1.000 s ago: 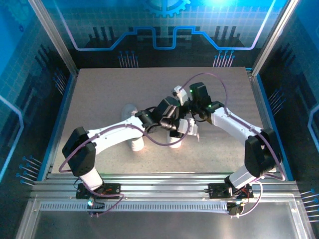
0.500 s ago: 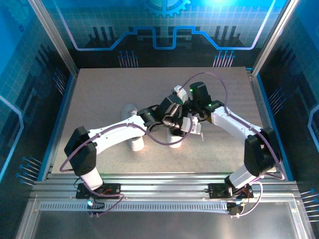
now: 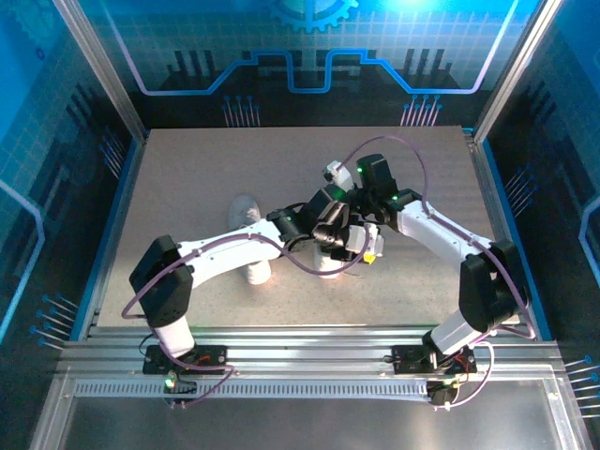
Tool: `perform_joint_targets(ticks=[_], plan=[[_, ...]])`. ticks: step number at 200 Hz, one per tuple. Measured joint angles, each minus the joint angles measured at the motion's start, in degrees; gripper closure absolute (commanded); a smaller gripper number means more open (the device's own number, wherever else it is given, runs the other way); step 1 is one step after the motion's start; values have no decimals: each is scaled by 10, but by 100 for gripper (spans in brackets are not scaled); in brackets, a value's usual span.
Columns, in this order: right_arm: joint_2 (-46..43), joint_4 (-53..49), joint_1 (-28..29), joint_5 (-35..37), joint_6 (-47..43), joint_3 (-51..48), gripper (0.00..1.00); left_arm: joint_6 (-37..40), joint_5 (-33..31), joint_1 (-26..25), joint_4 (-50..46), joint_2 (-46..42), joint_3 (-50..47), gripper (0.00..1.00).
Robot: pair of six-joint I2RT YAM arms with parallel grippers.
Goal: Tie the shoes
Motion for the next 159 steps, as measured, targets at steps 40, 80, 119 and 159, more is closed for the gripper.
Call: perform_joint_targets(ticks=[40, 80, 119, 159], plan=[[-3, 27, 0, -5, -6, -20, 100, -98, -5, 46, 47, -105, -79, 55], [-22, 72, 0, -17, -16, -67, 100, -276, 7, 181, 117, -208, -144, 55], [-45, 115, 0, -30, -31, -93, 100, -431, 45, 275, 154, -207, -176, 55], [-47, 125, 0, -30, -46, -101, 100, -510, 113, 292, 187, -151, -177, 55]])
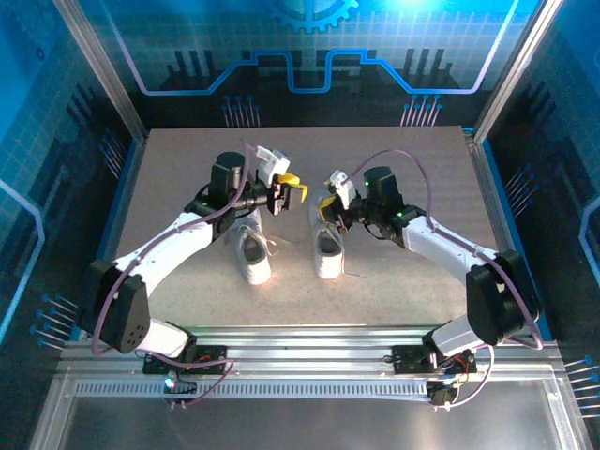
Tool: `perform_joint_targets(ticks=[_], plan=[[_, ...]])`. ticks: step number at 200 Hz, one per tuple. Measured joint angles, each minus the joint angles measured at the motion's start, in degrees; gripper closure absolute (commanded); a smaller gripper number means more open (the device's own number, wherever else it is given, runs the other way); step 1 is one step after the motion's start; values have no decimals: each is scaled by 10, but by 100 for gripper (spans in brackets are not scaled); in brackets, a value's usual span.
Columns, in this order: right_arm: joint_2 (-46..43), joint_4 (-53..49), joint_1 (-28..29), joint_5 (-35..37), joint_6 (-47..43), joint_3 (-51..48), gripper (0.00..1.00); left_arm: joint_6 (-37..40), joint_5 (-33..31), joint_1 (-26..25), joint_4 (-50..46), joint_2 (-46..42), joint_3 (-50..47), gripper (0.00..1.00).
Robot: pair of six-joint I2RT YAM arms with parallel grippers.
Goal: Tie the shoes
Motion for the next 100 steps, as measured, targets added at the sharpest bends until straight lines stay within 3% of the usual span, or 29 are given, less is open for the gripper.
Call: perform_joint_targets(ticks=[73, 92, 100], plan=[[0, 0, 0, 0, -9, 0, 100, -25, 38, -33, 6, 77, 23, 51], [0, 0, 0, 0, -9, 0, 100, -25, 39, -39, 1, 90, 35, 55], [0, 0, 0, 0, -10, 0, 100, -25, 39, -41, -2, 94, 41, 62]])
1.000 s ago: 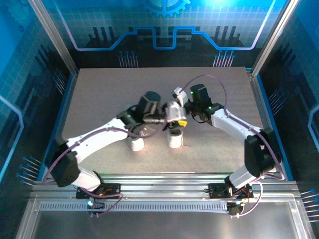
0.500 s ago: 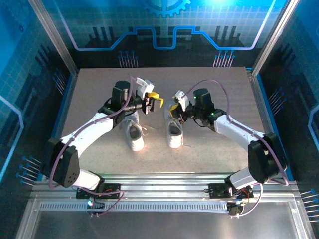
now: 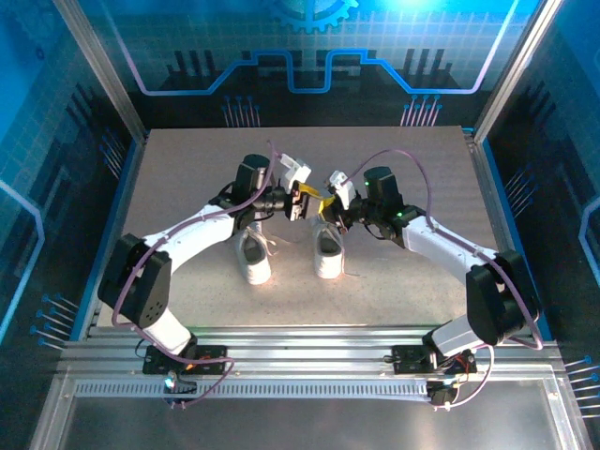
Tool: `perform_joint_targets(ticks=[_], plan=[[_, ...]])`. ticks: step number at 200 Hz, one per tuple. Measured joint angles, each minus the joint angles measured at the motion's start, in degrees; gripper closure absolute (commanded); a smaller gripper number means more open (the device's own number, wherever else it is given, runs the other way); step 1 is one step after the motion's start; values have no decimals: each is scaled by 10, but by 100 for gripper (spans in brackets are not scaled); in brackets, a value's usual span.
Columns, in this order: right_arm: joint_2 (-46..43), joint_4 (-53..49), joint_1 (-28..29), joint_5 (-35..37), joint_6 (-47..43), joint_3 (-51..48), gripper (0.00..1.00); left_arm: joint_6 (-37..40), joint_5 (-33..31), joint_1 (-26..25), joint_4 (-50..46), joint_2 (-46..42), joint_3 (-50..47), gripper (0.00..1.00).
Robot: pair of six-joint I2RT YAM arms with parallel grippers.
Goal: Tie the shoes
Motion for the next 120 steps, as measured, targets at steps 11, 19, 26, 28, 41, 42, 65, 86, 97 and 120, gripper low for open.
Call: perform_joint_targets(ticks=[11, 19, 26, 28, 41, 42, 65, 86, 97, 120], plan=[[0, 0, 0, 0, -1, 0, 100, 2, 2, -2, -3, 5, 7, 82], [0, 0, 0, 0, -2, 0, 100, 1, 3, -2, -8, 8, 13, 98], [0, 0, 0, 0, -2, 0, 95, 3, 4, -3, -12, 11, 17, 100], [0, 0, 0, 0, -2, 0, 93, 4, 4, -3, -13, 11, 19, 100], [0, -1, 0, 0, -1, 0, 75, 9, 3, -3, -21, 12, 24, 100], [0, -1, 0, 0, -3, 0, 73, 10, 3, -3, -21, 12, 24, 100], [-9, -12, -3, 0, -1, 0, 56, 15, -1, -3, -34, 12, 28, 100], [-46, -26, -23, 0, 5, -12, 54, 15, -2, -2, -42, 12, 33, 100], [-75, -35, -39, 4, 9, -27, 54, 15, -3, -2, -48, 12, 38, 100], [-126, -71, -59, 30, 18, -61, 57, 15, -3, -1, -55, 12, 47, 100]])
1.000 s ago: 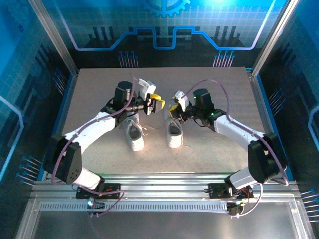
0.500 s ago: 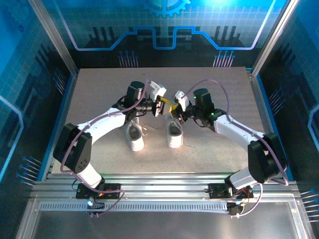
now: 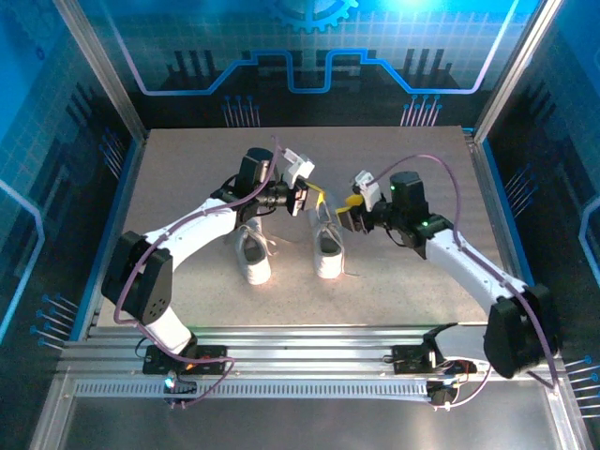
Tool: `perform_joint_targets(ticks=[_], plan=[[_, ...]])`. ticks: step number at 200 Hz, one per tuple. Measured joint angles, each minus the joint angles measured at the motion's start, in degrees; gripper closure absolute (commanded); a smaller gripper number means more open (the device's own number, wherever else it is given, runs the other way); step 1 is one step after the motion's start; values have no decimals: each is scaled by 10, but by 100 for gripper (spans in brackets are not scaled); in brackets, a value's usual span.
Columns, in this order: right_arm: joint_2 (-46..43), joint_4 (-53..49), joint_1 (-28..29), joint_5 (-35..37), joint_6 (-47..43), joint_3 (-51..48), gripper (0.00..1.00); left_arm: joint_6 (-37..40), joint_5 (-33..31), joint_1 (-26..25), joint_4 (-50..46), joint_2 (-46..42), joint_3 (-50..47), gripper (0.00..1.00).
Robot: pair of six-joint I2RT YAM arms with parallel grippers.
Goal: Tie the shoes
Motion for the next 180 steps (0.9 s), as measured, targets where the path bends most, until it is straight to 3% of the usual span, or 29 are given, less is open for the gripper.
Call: perform_joint_targets(ticks=[43, 123, 143, 180], plan=[[5, -63, 0, 2, 32, -40, 57, 0, 0, 0, -7, 7, 9, 100], [100, -67, 11, -32, 56, -39, 62, 0, 0, 1, -12, 10, 12, 100], [107, -67, 19, -31, 55, -34, 71, 0, 0, 2, -15, 10, 12, 100], [112, -66, 26, -27, 60, -29, 98, 3, 0, 4, -25, 10, 17, 100]])
